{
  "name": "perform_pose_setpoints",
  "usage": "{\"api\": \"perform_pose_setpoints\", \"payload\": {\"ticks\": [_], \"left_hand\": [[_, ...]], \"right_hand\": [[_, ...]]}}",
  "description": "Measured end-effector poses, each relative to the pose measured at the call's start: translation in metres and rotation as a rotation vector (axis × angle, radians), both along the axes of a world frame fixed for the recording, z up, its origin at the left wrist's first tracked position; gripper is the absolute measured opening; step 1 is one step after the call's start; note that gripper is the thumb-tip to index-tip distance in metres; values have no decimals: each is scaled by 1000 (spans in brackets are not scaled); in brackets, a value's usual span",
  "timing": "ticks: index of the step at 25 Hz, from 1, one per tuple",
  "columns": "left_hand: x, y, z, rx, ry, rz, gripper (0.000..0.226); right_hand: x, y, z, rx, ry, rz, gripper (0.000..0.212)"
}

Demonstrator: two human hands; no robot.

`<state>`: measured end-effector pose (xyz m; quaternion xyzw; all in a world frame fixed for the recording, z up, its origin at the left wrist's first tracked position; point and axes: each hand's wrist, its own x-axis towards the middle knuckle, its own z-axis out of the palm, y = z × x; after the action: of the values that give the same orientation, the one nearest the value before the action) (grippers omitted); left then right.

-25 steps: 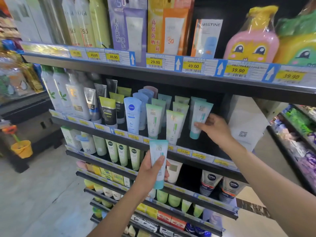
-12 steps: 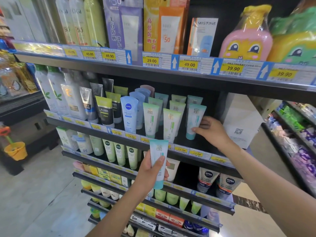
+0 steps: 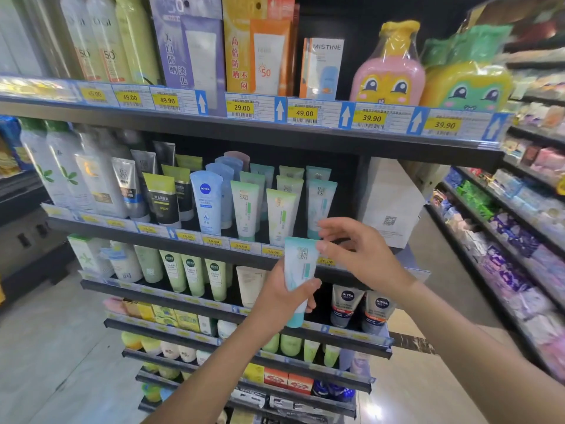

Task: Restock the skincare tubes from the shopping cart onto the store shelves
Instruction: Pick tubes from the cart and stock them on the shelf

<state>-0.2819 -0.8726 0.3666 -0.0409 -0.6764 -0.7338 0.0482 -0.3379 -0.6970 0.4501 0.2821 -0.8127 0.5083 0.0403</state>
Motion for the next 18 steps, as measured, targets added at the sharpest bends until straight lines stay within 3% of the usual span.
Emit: {"api": "perform_pose_setpoints", "payload": {"ticks": [4,6,8,11,13,15,18], "left_hand": [[-4,14,7,27,29,-33,45],[-1,15,9,-62,52,2,48],[4,9,8,-309,152,79,45],[-2,-17,-2,-854,424,419,47],[-12,-36,-15,-1141,419,561,51],[-18,-49,-29,-1310,329,584,54],[-20,-58,-43,-1409,275,563,56]], "right_hand": [[9,-7,-12,41,-95,43,22],[9,-5,-8,0,-124,32,20],[6,-3,6,-70,-140,39,16],[-7,-2,36,-182,-117,-19,16],[-22,-5,53,-230,-80,-65,15],[-37,-8,60,-233,-35,-101,13],[-59,-13,52,-201,-29,-143,12]]}}
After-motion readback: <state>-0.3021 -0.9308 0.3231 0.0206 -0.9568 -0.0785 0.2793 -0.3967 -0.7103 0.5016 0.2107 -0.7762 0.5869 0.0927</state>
